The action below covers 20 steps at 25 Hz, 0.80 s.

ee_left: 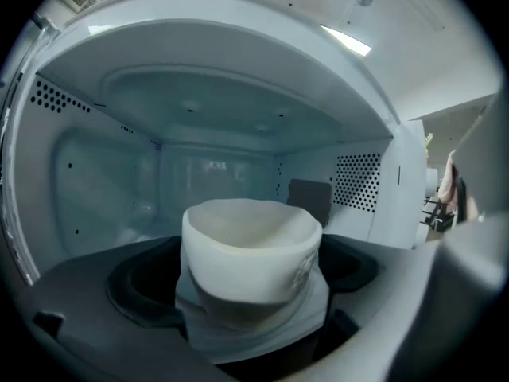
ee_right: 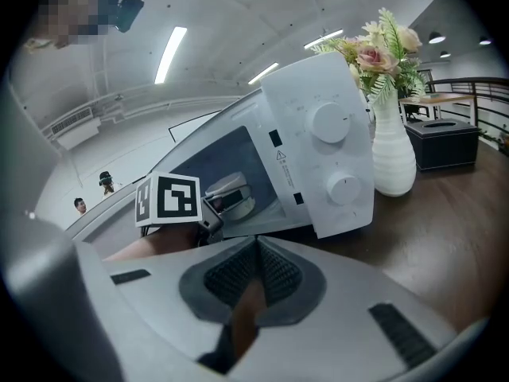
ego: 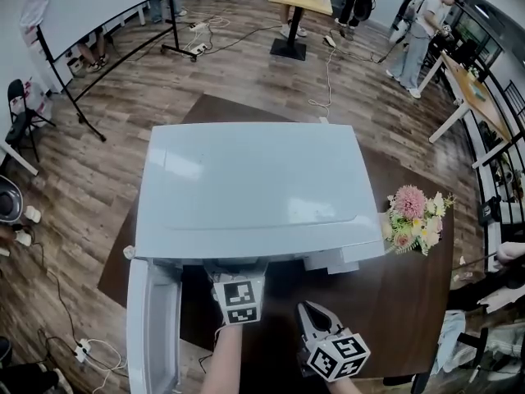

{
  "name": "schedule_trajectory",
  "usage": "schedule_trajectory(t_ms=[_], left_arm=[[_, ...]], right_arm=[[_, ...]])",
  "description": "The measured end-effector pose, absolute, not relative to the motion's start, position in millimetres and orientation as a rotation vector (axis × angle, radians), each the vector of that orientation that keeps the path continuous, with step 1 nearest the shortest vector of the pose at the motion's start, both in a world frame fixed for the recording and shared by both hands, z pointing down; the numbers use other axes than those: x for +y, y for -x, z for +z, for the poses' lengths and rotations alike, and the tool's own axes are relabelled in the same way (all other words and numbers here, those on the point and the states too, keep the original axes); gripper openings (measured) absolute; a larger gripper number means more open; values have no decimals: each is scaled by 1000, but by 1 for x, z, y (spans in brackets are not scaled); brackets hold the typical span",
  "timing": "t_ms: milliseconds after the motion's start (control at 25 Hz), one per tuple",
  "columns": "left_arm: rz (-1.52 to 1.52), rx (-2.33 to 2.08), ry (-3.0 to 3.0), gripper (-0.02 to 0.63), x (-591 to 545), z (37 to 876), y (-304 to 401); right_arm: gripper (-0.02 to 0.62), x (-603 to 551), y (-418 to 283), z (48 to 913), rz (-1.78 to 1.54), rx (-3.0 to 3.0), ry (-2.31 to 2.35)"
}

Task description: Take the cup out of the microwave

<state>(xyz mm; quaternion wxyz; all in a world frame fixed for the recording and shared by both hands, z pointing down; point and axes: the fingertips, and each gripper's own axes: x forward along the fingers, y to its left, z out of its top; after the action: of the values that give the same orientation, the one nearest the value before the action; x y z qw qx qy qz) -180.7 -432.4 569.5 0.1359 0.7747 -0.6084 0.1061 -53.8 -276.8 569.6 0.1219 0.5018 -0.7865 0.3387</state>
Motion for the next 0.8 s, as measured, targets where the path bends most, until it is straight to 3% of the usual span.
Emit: schedule_trajectory(t_ms=[800], left_arm=[[376, -1923, -2146, 506, -453, 577, 186]], right_arm=[[-5, -289, 42, 582, 1006, -2251, -1479]])
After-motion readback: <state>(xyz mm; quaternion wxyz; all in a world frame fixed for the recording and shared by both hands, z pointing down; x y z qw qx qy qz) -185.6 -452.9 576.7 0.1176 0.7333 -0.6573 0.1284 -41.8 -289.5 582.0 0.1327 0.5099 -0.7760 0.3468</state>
